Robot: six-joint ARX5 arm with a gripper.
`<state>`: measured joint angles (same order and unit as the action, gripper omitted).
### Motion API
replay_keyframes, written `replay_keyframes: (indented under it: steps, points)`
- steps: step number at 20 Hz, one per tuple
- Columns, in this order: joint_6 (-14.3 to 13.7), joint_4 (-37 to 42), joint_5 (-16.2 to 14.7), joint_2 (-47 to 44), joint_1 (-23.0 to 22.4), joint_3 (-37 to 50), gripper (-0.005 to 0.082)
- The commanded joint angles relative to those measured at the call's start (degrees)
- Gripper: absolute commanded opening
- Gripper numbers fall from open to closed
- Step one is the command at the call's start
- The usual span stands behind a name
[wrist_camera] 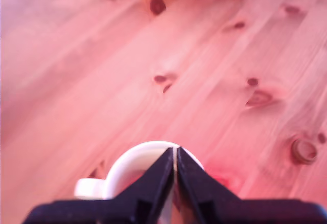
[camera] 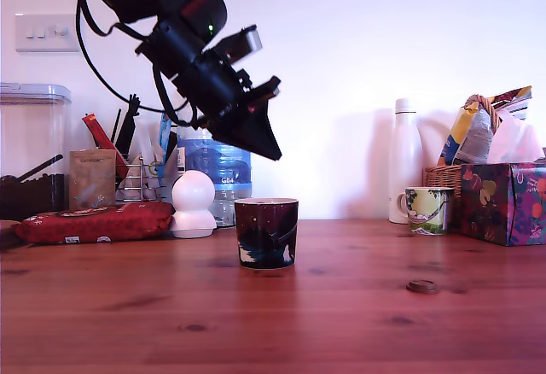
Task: Pick up the coffee capsules from the table one by one and drop them inside the nearest coffee cup
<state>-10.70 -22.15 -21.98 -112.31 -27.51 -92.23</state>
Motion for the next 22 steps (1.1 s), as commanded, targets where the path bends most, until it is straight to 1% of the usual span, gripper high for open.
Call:
replay_keyframes:
  steps: [1, 3, 6, 9, 11, 16, 17, 19, 22]
  points:
    - [0.31, 0.28, 0.04, 3.82, 1.16, 0.98, -0.0019]
    - [0.37, 0.90, 0.20, 6.01, 2.45, 3.08, -0.0019]
    - [0.79, 3.72, 0.66, 10.84, 5.05, 10.36, -0.0019]
    - [3.37, 9.46, 1.92, 17.62, 7.82, 20.39, -0.0019]
    - [4.76, 12.59, 2.10, 22.58, 10.14, 26.93, -0.0019]
    - [6.56, 17.55, 2.01, 33.77, 16.87, 40.13, -0.0019]
    - [7.58, 18.97, 1.79, 35.78, 18.29, 42.71, -0.0019]
    - [8.31, 21.20, 1.49, 39.52, 21.03, 47.95, -0.0019]
    - [10.78, 26.58, 1.53, 45.13, 23.91, 56.33, -0.0019]
